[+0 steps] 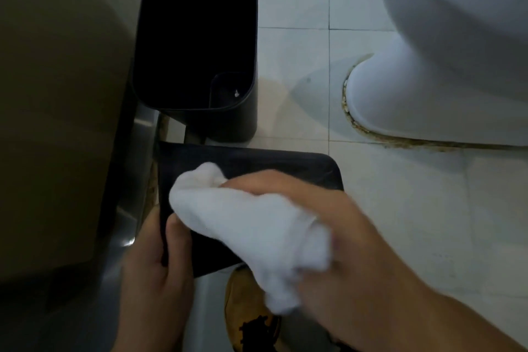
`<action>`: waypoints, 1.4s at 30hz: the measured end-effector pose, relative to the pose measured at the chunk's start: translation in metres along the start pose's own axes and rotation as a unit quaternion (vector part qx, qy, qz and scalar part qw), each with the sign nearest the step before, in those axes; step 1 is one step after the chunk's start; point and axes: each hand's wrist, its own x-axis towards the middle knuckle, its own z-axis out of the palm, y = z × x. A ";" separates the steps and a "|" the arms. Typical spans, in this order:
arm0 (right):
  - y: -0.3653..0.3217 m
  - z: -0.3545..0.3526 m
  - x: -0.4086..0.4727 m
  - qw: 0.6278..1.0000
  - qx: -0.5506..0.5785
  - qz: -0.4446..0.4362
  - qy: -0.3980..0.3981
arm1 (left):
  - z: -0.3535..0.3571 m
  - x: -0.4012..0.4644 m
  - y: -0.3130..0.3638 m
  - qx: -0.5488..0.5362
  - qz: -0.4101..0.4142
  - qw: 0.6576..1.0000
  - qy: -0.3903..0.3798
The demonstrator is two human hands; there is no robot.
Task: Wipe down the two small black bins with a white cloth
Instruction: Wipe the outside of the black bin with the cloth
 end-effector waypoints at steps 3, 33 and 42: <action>-0.019 -0.020 0.004 0.961 0.239 0.136 0.026 | 0.001 0.003 0.003 0.010 0.006 1.000 0.006; 0.079 0.015 -0.004 0.837 -0.521 -0.097 0.134 | -0.005 0.004 -0.005 0.012 0.027 1.000 -0.002; 0.100 -0.031 -0.012 0.852 -0.446 0.109 0.253 | -0.001 0.004 0.003 -0.034 -0.014 0.999 -0.027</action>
